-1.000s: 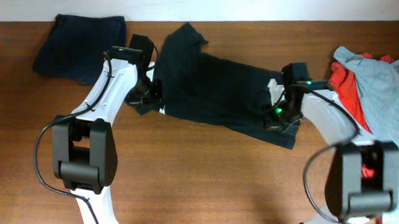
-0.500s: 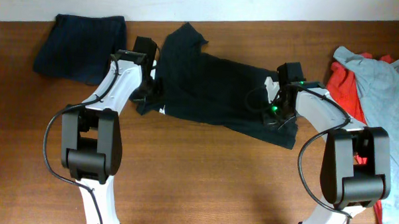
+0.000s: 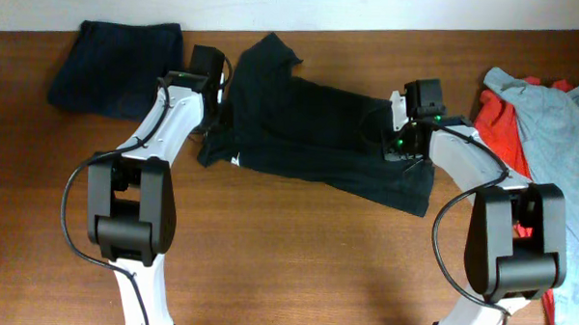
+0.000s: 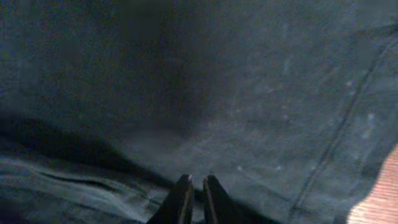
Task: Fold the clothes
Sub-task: 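Lay the folded hem down near the collar with both grippers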
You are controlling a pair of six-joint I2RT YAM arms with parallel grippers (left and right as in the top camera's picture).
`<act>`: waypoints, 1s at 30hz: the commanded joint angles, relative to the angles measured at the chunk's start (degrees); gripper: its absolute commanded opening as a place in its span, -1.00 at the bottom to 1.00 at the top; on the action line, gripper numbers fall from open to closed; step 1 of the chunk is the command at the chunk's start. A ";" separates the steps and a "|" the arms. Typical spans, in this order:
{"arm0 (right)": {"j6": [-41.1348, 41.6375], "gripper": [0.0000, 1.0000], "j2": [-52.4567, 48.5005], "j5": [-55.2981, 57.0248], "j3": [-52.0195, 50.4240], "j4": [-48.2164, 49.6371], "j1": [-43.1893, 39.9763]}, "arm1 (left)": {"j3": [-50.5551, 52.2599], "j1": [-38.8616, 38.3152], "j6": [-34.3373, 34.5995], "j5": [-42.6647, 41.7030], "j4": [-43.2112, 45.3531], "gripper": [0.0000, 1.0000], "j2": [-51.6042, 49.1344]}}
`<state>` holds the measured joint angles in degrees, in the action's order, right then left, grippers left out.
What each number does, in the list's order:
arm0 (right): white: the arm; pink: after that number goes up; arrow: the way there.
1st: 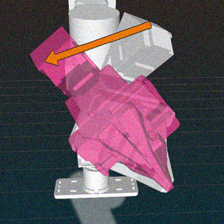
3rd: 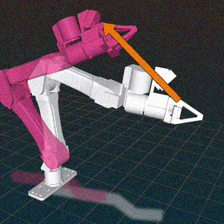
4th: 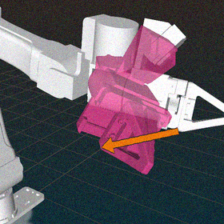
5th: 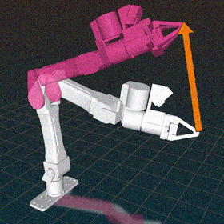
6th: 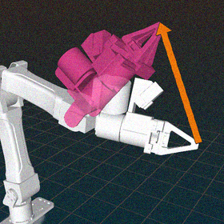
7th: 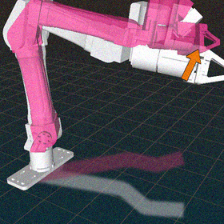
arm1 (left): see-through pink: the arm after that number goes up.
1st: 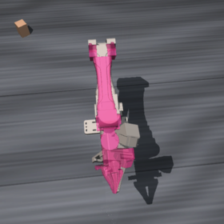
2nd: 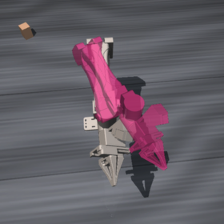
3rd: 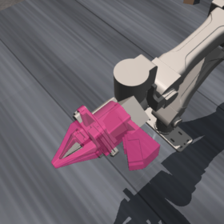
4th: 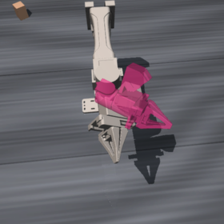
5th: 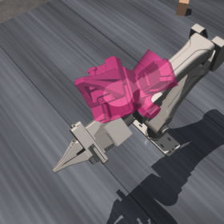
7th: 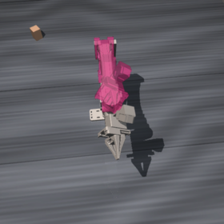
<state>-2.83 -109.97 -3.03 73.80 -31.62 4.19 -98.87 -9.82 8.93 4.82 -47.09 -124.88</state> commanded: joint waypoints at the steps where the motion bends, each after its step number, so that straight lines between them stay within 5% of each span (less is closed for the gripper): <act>1: 0.31 -0.75 0.02 -2.10 8.26 -6.29 0.26 | -6.88 0.09 -1.55 -0.61 -2.64 -0.99 0.46; 5: 0.24 -0.76 0.02 -10.08 14.27 -19.08 0.31 | -9.77 -0.59 -1.75 -7.39 -8.00 -0.99 0.50; 12: 0.26 -0.74 -0.02 -11.39 14.23 -21.73 0.31 | -9.70 -4.70 -1.70 -12.41 -13.18 -0.99 0.04; 14: 0.26 -0.51 -0.02 -11.37 14.21 -21.79 0.31 | -9.62 -6.51 -1.75 -12.31 -13.64 -1.00 -0.09; 19: 0.24 -0.34 -0.02 -11.34 14.19 -21.84 0.31 | -9.40 -9.97 -3.82 -6.03 -13.62 -0.91 -1.36; 25: 0.24 -0.05 -0.02 -9.62 14.19 -22.45 0.26 | -9.22 -11.02 -21.20 -1.18 -11.17 -0.43 -3.69; 30: 0.26 -0.03 -0.02 -8.35 14.19 -22.77 0.26 | -9.16 -10.64 -33.22 2.32 -7.93 -0.37 -6.25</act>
<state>-2.79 -110.10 -12.71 87.24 -54.04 4.19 -107.90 -20.82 -12.69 4.23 -55.88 -128.68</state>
